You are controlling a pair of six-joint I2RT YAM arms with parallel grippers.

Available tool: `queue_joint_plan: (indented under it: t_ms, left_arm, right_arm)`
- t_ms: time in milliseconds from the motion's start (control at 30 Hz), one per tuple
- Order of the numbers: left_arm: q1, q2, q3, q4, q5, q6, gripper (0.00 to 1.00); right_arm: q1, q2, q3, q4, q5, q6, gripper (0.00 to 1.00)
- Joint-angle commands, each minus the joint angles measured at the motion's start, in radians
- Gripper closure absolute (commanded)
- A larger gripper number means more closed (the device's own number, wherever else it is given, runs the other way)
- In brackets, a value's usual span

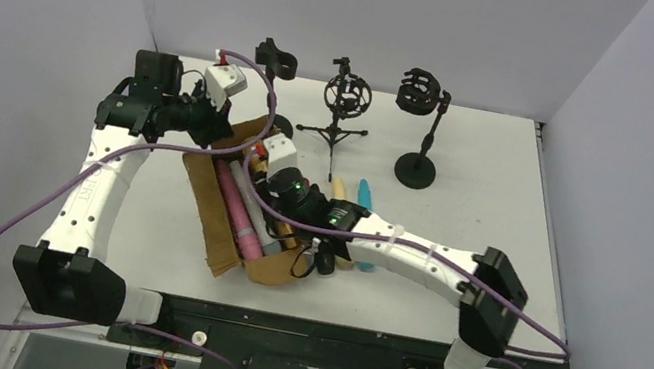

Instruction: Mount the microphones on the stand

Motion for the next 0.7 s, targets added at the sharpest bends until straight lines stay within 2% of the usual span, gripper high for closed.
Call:
queue_joint_plan:
  t_ms: [0, 267, 433, 667]
  left_arm:
    - [-0.003, -0.034, 0.034, 0.012, -0.003, 0.027, 1.0]
    - [-0.001, -0.035, 0.036, 0.003, -0.006, 0.042, 1.0]
    - [-0.001, -0.037, 0.036, -0.001, -0.004, 0.05, 1.0]
    - [-0.001, -0.035, 0.04, 0.003, 0.005, 0.048, 1.0]
  right_arm:
    - [0.007, -0.242, -0.053, 0.046, 0.023, 0.026, 1.0]
    - [-0.039, -0.522, -0.284, 0.025, 0.114, 0.069, 1.0]
    - [-0.243, -0.61, -0.425, -0.008, 0.078, 0.165, 1.0]
    - [-0.477, -0.549, -0.597, 0.006, 0.004, 0.234, 1.0]
